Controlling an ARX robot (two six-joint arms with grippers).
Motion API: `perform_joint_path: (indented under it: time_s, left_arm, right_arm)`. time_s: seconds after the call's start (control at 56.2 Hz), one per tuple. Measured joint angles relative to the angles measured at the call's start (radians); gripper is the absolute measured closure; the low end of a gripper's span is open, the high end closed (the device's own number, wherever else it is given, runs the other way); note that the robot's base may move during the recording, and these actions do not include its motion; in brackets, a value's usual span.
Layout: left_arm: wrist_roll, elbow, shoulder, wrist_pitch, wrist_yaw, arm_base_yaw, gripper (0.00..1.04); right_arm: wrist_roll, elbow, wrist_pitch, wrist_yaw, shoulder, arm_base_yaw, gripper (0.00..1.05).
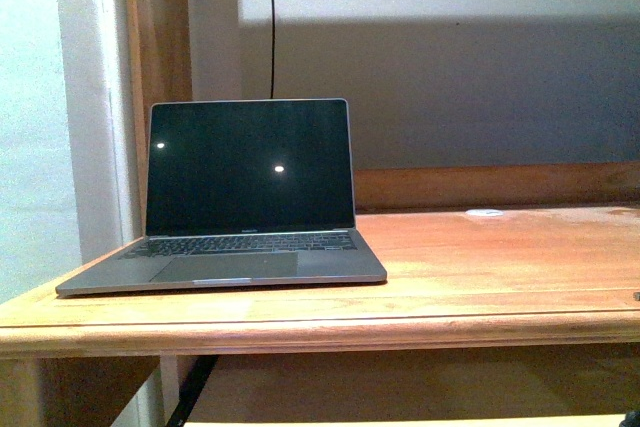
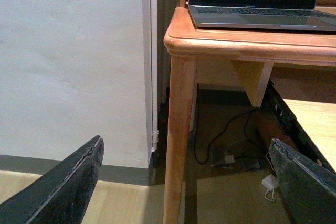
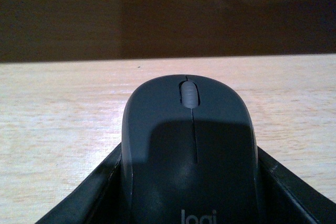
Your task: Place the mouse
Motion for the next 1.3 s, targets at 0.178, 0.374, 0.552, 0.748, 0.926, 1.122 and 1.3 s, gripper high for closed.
perform_joint_path:
  time_s: [0.178, 0.374, 0.552, 0.748, 0.926, 1.122, 1.3]
  left_arm:
    - [0.000, 0.000, 0.000, 0.000, 0.000, 0.000, 0.08]
    - [0.000, 0.000, 0.000, 0.000, 0.000, 0.000, 0.08]
    - [0.000, 0.000, 0.000, 0.000, 0.000, 0.000, 0.08]
    - [0.000, 0.000, 0.000, 0.000, 0.000, 0.000, 0.08]
    - [0.000, 0.000, 0.000, 0.000, 0.000, 0.000, 0.08]
    - [0.000, 0.000, 0.000, 0.000, 0.000, 0.000, 0.08]
    - [0.000, 0.000, 0.000, 0.000, 0.000, 0.000, 0.08]
  right_arm:
    - [0.011, -0.007, -0.005, -0.003, -0.027, -0.040, 0.49]
    - [0.010, -0.022, -0.069, -0.029, -0.218, -0.082, 0.49]
    - [0.024, 0.076, -0.139, -0.041, -0.291, -0.073, 0.49]
    - [0.068, 0.313, -0.139, -0.033, -0.130, 0.008, 0.49]
    - [0.082, 0.582, -0.139, 0.054, 0.159, 0.069, 0.49]
    - [0.065, 0.720, -0.139, 0.140, 0.340, 0.071, 0.49]
    - [0.042, 0.779, -0.137, 0.180, 0.450, 0.061, 0.49]
